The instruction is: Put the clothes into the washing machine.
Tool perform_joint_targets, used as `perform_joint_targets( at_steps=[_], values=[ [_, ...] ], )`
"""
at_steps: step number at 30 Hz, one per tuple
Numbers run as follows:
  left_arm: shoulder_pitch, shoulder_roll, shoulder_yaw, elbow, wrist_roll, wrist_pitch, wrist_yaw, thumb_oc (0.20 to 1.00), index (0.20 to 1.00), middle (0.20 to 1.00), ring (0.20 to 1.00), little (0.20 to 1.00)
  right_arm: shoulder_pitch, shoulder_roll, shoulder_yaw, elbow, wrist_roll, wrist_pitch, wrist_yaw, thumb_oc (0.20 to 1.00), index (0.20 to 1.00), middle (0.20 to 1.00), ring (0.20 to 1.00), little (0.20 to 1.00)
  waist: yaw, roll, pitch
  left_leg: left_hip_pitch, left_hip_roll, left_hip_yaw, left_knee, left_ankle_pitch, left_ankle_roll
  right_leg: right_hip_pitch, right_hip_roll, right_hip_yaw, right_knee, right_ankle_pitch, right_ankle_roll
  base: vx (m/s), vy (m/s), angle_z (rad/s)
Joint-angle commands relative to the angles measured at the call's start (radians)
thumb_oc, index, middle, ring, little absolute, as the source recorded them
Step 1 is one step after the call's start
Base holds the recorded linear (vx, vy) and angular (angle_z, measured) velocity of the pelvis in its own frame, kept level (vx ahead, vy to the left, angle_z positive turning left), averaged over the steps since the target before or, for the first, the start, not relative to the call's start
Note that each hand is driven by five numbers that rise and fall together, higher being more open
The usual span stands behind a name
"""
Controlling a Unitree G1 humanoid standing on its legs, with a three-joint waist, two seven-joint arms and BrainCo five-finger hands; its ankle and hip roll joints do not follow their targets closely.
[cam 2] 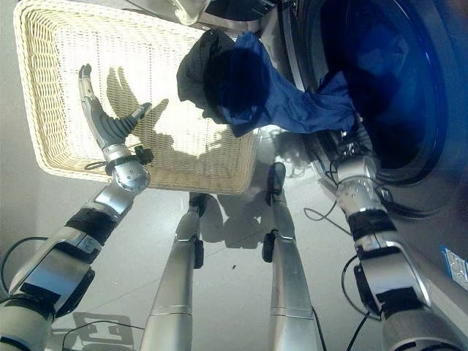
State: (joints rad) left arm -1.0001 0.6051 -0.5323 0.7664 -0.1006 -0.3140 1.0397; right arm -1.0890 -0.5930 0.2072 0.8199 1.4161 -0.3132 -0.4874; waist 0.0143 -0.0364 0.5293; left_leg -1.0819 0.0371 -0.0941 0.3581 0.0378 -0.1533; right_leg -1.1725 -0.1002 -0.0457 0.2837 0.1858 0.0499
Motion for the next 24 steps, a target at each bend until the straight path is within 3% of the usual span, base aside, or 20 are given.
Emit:
perform_joint_targets(
  at_steps=[1,2,3,4,8,11,14,15,16,18,19,20,21,22,23,24],
  values=[
    [0.094,0.037,0.062,-0.016,0.007,-0.052,0.036,1.000,1.000,1.000,1.000,1.000,-0.115,-0.325,-0.036,0.052,-0.143,-0.290,-0.262,0.200,0.200,0.200,0.200,0.200,-0.013,0.055,-0.009,0.027,-0.075,0.050,-0.099,0.054,0.076,0.030,0.071,-0.106,0.066,-0.040,0.079,-0.02,0.005,-0.04],
    [0.126,0.053,0.067,-0.027,0.011,-0.061,0.044,1.000,1.000,1.000,1.000,1.000,-0.137,-0.370,-0.037,0.035,-0.225,-0.339,-0.382,0.200,0.200,0.200,0.200,0.200,-0.015,0.048,-0.009,0.031,-0.072,0.049,-0.103,0.051,0.077,0.038,0.077,-0.106,0.064,-0.042,0.078,0.00,0.000,0.00],
    [0.136,0.058,0.071,-0.030,0.010,-0.063,0.044,1.000,1.000,1.000,1.000,1.000,-0.142,-0.384,-0.040,0.023,-0.266,-0.350,-0.437,0.200,0.200,0.200,0.200,0.200,-0.017,0.046,-0.009,0.033,-0.072,0.049,-0.104,0.050,0.077,0.041,0.079,-0.106,0.062,-0.042,0.078,-0.05,0.007,0.00],
    [0.185,0.080,0.100,-0.035,0.013,-0.078,0.041,1.000,1.000,1.000,1.000,1.000,-0.139,-0.456,-0.066,-0.056,-0.418,-0.340,-0.665,0.200,0.200,0.200,0.200,0.200,-0.029,0.031,-0.009,0.047,-0.069,0.049,-0.106,0.045,0.080,0.061,0.090,-0.103,0.049,-0.041,0.077,-0.04,0.012,-0.01],
    [0.207,0.101,0.125,-0.020,0.000,-0.081,0.020,1.000,1.000,1.000,1.000,1.000,-0.114,-0.530,-0.104,-0.115,-0.557,-0.298,-0.867,0.200,0.200,0.200,0.200,0.200,-0.044,0.009,-0.009,0.067,-0.066,0.049,-0.107,0.039,0.085,0.085,0.103,-0.097,0.048,-0.049,0.073,-0.01,0.012,-0.02],
    [0.205,0.129,0.146,0.022,-0.011,-0.107,-0.031,1.000,1.000,1.000,1.000,1.000,-0.097,-0.618,-0.116,-0.078,-0.584,-0.260,-0.963,0.200,0.200,0.200,0.200,0.200,-0.056,-0.013,-0.009,0.086,-0.063,0.049,-0.107,0.038,0.085,0.113,0.113,-0.093,0.041,-0.056,0.067,-0.01,0.012,-0.09],
    [0.190,0.147,0.145,0.045,-0.022,-0.128,-0.059,1.000,1.000,1.000,1.000,1.000,-0.082,-0.668,-0.101,-0.019,-0.552,-0.233,-0.936,0.200,0.200,0.200,0.200,0.200,-0.058,-0.025,-0.009,0.091,-0.068,0.042,-0.105,0.038,0.085,0.127,0.117,-0.092,0.030,-0.056,0.065,0.00,-0.004,-0.01],
    [0.184,0.150,0.145,0.047,-0.023,-0.132,-0.062,1.000,1.000,1.000,1.000,1.000,-0.085,-0.672,-0.098,-0.013,-0.546,-0.229,-0.930,0.235,0.235,0.235,0.235,0.235,-0.060,-0.026,-0.009,0.081,-0.070,0.042,-0.107,0.048,0.085,0.118,0.116,-0.092,0.026,-0.048,0.063,0.00,-0.013,0.04],
    [0.184,0.151,0.140,0.053,-0.025,-0.140,-0.068,1.000,1.000,1.000,1.000,1.000,-0.077,-0.674,-0.083,0.010,-0.519,-0.224,-0.895,0.366,0.366,0.366,0.366,0.366,-0.059,-0.026,-0.009,0.095,-0.073,0.040,-0.108,0.038,0.086,0.132,0.119,-0.092,0.022,-0.055,0.063,-0.01,-0.008,0.04],
    [0.179,0.153,0.133,0.060,-0.029,-0.147,-0.079,1.000,1.000,1.000,1.000,1.000,-0.076,-0.672,-0.073,0.027,-0.495,-0.208,-0.866,0.555,0.555,0.555,0.555,0.555,-0.057,-0.027,-0.009,0.098,-0.078,0.037,-0.109,0.039,0.086,0.136,0.119,-0.092,0.015,-0.054,0.063,0.00,0.000,0.00],
    [0.178,0.154,0.132,0.061,-0.029,-0.149,-0.081,1.000,1.000,1.000,1.000,1.000,-0.076,-0.672,-0.070,0.031,-0.490,-0.207,-0.862,0.555,0.555,0.555,0.555,0.555,-0.057,-0.027,-0.009,0.099,-0.078,0.037,-0.109,0.038,0.087,0.138,0.120,-0.092,0.014,-0.054,0.063,0.00,0.000,0.00],
    [0.172,0.151,0.122,0.065,-0.015,-0.155,-0.081,1.000,1.000,1.000,1.000,1.000,-0.081,-0.660,-0.059,0.057,-0.465,-0.193,-0.837,0.900,0.900,0.900,0.900,0.900,-0.053,-0.025,-0.009,0.100,-0.080,0.035,-0.113,0.039,0.088,0.139,0.120,-0.092,0.011,-0.055,0.062,0.00,0.000,0.00],
    [0.170,0.150,0.121,0.066,-0.014,-0.156,-0.083,1.000,1.000,1.000,1.000,1.000,-0.078,-0.656,-0.058,0.068,-0.436,-0.179,-0.798,0.900,0.900,0.900,0.900,0.900,-0.052,-0.023,-0.009,0.101,-0.079,0.036,-0.114,0.040,0.087,0.140,0.119,-0.093,0.011,-0.056,0.062,0.00,0.000,0.00],
    [0.168,0.148,0.120,0.067,-0.015,-0.157,-0.086,1.000,1.000,1.000,1.000,1.000,-0.075,-0.654,-0.058,0.082,-0.422,-0.170,-0.770,1.000,1.000,1.000,1.000,1.000,-0.052,-0.022,-0.009,0.101,-0.078,0.038,-0.115,0.041,0.086,0.141,0.118,-0.093,0.010,-0.056,0.062,0.00,0.000,0.00],
    [0.168,0.148,0.120,0.067,-0.015,-0.157,-0.086,1.000,1.000,1.000,1.000,1.000,-0.075,-0.654,-0.058,0.082,-0.422,-0.170,-0.770,1.000,1.000,1.000,1.000,1.000,-0.052,-0.022,-0.009,0.101,-0.078,0.038,-0.115,0.041,0.086,0.141,0.118,-0.093,0.010,-0.056,0.062,0.00,0.000,0.00],
    [0.151,0.144,0.092,0.065,-0.005,-0.161,-0.093,1.000,1.000,1.000,1.000,1.000,-0.070,-0.630,-0.034,0.141,-0.437,-0.026,-0.659,1.000,1.000,1.000,1.000,1.000,-0.046,-0.014,-0.009,0.106,-0.084,0.038,-0.119,0.042,0.088,0.145,0.114,-0.094,0.000,-0.051,0.061,0.00,0.000,0.00]
  ],
)
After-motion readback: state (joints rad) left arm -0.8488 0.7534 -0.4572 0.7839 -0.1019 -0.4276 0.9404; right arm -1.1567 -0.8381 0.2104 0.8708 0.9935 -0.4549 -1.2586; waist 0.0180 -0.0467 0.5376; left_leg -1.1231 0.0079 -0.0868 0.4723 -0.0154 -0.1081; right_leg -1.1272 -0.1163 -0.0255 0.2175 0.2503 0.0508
